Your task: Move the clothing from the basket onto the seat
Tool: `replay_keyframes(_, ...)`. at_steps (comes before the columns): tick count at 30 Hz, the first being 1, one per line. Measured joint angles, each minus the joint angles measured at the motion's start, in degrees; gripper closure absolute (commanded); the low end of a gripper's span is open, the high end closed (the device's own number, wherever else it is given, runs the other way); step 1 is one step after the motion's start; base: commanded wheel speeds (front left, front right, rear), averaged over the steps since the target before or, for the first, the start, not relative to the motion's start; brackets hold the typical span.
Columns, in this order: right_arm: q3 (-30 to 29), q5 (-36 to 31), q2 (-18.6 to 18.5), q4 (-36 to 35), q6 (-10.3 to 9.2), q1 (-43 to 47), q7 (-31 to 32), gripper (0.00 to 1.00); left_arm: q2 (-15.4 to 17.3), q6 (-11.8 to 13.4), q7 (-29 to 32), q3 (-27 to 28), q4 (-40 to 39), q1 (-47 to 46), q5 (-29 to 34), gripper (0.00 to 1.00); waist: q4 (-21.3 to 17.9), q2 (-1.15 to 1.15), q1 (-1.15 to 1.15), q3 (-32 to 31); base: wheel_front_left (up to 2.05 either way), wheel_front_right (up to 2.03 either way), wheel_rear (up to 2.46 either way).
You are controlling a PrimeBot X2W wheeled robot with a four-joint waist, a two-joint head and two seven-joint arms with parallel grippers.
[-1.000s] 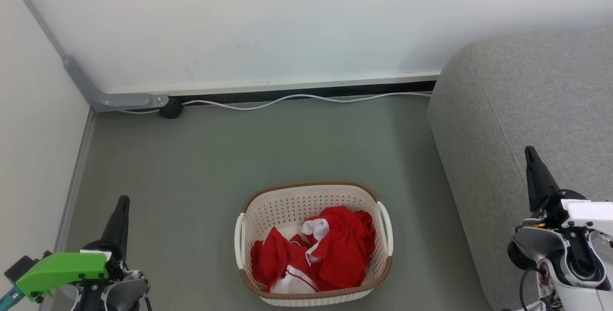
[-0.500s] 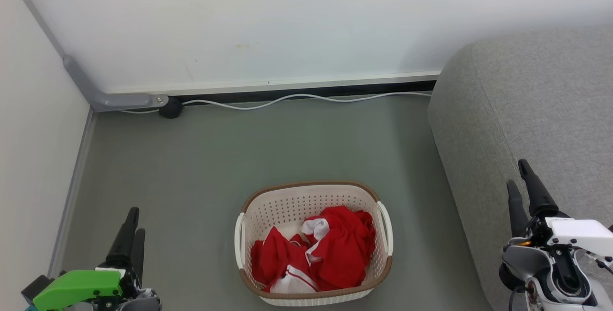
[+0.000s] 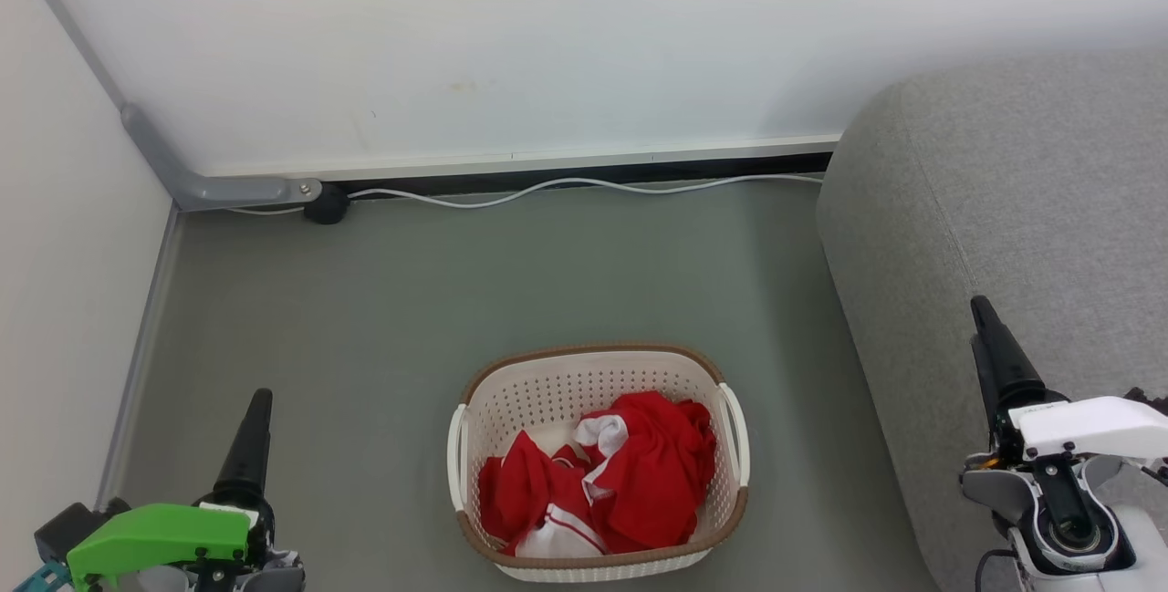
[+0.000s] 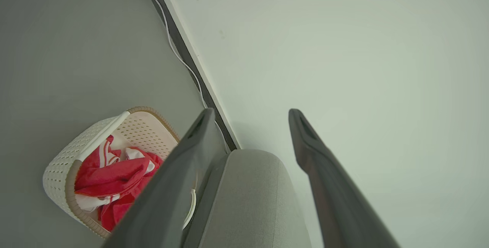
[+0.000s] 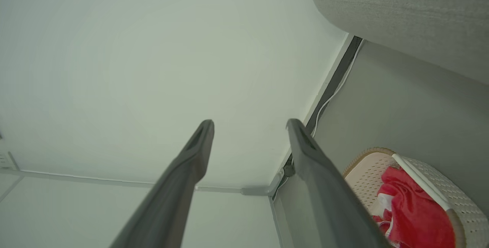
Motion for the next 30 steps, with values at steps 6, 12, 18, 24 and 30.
replay_keyframes(6, 2.6, -7.4, -1.0, -0.8, -1.53, 0.0, -1.2, 0.00, 1.4, 0.0, -1.4, -1.8, -0.1, 0.0, 5.0, 0.00, 0.0, 0.00, 0.00, 0.0, 0.00, 0.00, 0.00)
replay_keyframes(12, 5.8, -13.3, -1.6, -1.1, -2.43, 0.0, -2.4, 0.00, 2.4, 1.0, -2.8, -3.4, -0.2, 0.0, 10.6, 0.00, -0.1, 0.00, 0.00, -0.2, 0.00, 0.00, 0.00)
replay_keyframes(18, 8.3, -18.9, -2.2, -1.0, -3.56, -0.1, -3.5, 0.00, 3.0, 1.8, -4.0, -4.9, -0.5, 0.0, 15.1, 0.00, -0.4, 0.00, 0.00, -0.2, 0.00, 0.00, 0.00)
replay_keyframes(24, 10.6, -23.7, -2.5, -1.0, -4.41, -0.3, -4.8, 0.00, 3.1, 2.5, -5.0, -5.8, -0.9, 0.0, 19.3, 0.00, -0.5, 0.00, 0.00, -0.3, 0.00, 0.00, 0.00)
replay_keyframes(30, 12.5, -28.7, -3.0, -1.0, -5.23, -0.4, -5.9, 0.00, 3.1, 3.1, -6.3, -6.2, -1.7, 0.0, 23.5, 0.00, -0.7, 0.00, 0.00, -0.3, 0.00, 0.00, 0.00)
